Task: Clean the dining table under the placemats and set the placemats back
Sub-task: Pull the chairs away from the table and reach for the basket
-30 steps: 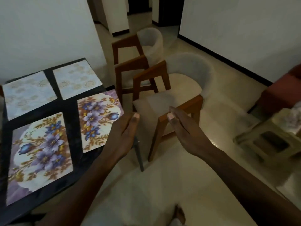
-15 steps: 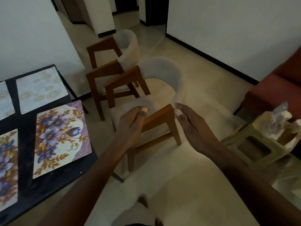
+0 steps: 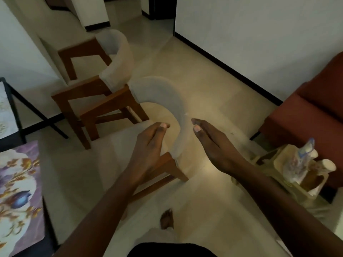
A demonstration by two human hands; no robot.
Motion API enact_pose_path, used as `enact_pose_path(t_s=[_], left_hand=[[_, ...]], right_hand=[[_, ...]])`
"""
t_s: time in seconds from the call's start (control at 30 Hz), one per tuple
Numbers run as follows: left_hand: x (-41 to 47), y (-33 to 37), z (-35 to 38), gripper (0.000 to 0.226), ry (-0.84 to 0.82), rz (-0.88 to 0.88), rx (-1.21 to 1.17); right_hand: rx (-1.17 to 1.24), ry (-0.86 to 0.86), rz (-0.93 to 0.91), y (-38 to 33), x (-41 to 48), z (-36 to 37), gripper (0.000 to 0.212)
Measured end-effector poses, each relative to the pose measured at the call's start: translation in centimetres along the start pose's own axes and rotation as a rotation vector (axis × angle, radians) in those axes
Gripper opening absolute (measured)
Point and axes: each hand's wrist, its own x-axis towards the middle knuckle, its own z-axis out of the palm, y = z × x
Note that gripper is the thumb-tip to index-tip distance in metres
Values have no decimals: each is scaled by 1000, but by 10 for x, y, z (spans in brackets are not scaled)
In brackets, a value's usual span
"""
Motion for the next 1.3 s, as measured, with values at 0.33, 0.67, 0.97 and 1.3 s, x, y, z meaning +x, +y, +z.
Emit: enact_pose_path(t_s=[0.33, 0.67, 0.97, 1.3], left_hand=[[141, 4, 36, 36, 100, -36, 23], [228, 1, 101, 32, 535, -282, -37], [311, 27, 175, 33, 820, -330, -126], [331, -3, 156, 34, 1174, -439, -167]], right_hand=[[74, -97, 30, 51, 153, -60, 50], [-16, -486, -124, 114, 320, -124, 56], [-91, -764, -281, 130, 450, -154, 59], [-186, -1009, -475, 103, 557, -96, 49]])
